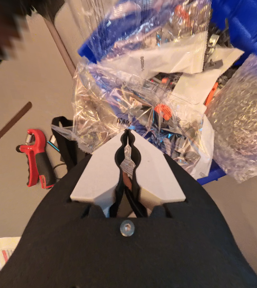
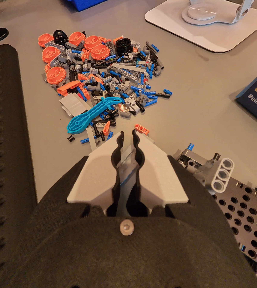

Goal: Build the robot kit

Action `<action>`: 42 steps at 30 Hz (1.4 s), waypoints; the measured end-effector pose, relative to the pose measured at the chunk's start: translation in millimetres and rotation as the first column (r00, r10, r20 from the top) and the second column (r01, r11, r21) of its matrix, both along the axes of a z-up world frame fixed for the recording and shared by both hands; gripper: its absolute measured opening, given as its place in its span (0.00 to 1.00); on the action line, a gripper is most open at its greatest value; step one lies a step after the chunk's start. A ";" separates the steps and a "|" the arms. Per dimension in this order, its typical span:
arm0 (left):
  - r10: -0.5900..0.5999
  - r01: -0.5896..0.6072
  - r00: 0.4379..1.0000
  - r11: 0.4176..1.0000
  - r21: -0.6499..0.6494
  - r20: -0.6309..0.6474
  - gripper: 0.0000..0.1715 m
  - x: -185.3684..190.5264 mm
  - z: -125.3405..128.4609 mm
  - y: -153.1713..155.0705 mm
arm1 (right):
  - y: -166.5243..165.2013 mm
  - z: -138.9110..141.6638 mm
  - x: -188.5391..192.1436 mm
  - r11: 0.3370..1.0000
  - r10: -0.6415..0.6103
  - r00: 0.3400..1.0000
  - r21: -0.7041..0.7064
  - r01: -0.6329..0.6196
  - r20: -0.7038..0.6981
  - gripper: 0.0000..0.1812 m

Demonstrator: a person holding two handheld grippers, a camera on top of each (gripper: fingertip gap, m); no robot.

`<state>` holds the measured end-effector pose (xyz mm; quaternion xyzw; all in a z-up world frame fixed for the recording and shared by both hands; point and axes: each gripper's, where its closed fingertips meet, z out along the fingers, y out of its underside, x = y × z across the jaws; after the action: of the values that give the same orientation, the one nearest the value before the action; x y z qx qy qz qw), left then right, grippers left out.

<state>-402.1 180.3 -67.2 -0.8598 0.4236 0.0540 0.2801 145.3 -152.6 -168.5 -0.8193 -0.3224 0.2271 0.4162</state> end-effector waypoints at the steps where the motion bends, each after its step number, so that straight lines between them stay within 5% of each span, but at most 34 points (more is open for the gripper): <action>1: -0.008 0.008 1.000 1.000 -0.002 0.010 0.00 1.6 -3.1 0.1 | 0.1 -0.2 0.2 1.000 -0.001 1.000 -0.001 0.001 0.001 0.06; 5: 0.011 -0.012 0.999 1.000 0.014 0.043 0.00 0.3 -1.9 3.8 | 0.3 0.1 0.6 1.000 -0.003 1.000 -0.003 0.003 -0.003 0.06; 8: 0.023 -0.028 0.997 0.997 0.078 0.069 0.16 -0.9 19.0 8.4 | 0.4 0.0 0.6 1.000 -0.004 1.000 -0.003 0.004 -0.004 0.06; 14: -0.119 0.098 0.989 0.970 0.222 0.083 0.27 53.6 59.4 38.2 | 0.5 -0.3 0.7 1.000 -0.004 1.000 -0.006 0.004 -0.004 0.06; 17: -0.214 0.193 0.975 0.948 0.255 0.057 0.34 95.3 57.4 65.9 | 0.4 -0.5 0.5 1.000 -0.003 1.000 -0.006 0.003 -0.002 0.06; 22: -0.187 0.191 0.982 0.964 0.186 -0.038 0.41 122.6 20.9 120.8 | -0.5 -0.4 -0.2 1.000 0.004 1.000 -0.004 -0.004 -0.001 0.06; 25: -0.167 0.189 0.978 0.960 0.205 -0.121 0.34 124.3 4.8 144.2 | -1.3 -0.9 -1.0 1.000 0.011 1.000 -0.005 -0.011 0.002 0.06; 29: -0.188 0.220 0.971 0.946 0.239 -0.151 0.02 130.2 -1.1 149.2 | -2.5 -1.0 -1.8 1.000 0.020 1.000 -0.007 -0.020 0.002 0.06; 34: -0.202 0.231 0.970 0.938 0.260 -0.133 0.00 129.2 2.2 147.2 | -2.8 -0.6 -1.9 1.000 0.022 1.000 -0.008 -0.022 -0.002 0.06; 42: -0.236 0.229 0.971 0.882 0.412 -0.035 0.00 122.8 66.4 120.2 | -2.5 -0.3 -1.5 1.000 0.019 1.000 -0.009 -0.019 -0.006 0.06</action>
<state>-279.3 300.5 -0.8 -0.7243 0.5003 0.1015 0.4634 143.9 -155.0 -168.8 -0.8174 -0.3279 0.2348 0.4113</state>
